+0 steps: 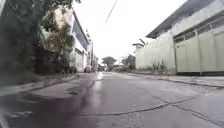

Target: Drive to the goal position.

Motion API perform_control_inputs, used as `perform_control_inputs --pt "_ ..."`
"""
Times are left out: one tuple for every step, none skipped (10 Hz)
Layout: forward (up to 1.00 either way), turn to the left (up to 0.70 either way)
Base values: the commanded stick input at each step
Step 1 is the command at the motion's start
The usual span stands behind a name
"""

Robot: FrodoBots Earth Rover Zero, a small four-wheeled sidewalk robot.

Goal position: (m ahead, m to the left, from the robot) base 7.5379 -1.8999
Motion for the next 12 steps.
perform_control_inputs --pt "1.0 0.0" --pt "1.0 0.0" --pt "1.0 0.0" --pt "1.0 0.0" --pt "1.0 0.0" --pt "1.0 -0.24" --pt "1.0 -0.37" --pt "1.0 -0.4" --pt "1.0 -0.37" --pt "1.0 -0.21" --pt "1.0 -0.06" --pt "1.0 0.0"
